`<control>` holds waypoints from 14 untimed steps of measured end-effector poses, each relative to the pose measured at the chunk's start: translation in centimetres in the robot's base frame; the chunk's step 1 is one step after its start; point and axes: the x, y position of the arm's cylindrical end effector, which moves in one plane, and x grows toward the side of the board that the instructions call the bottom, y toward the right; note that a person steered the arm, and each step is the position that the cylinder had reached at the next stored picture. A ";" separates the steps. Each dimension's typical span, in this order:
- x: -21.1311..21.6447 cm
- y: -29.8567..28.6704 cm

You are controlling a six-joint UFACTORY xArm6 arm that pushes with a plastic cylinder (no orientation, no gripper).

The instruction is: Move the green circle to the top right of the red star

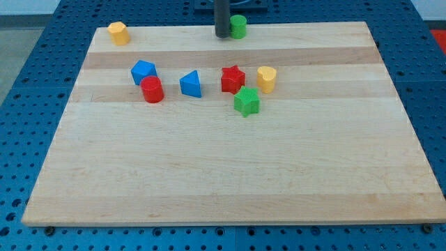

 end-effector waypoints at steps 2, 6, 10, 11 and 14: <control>0.0 -0.5; -2.0 -3.2; -2.0 1.8; -1.9 3.5; 5.7 7.5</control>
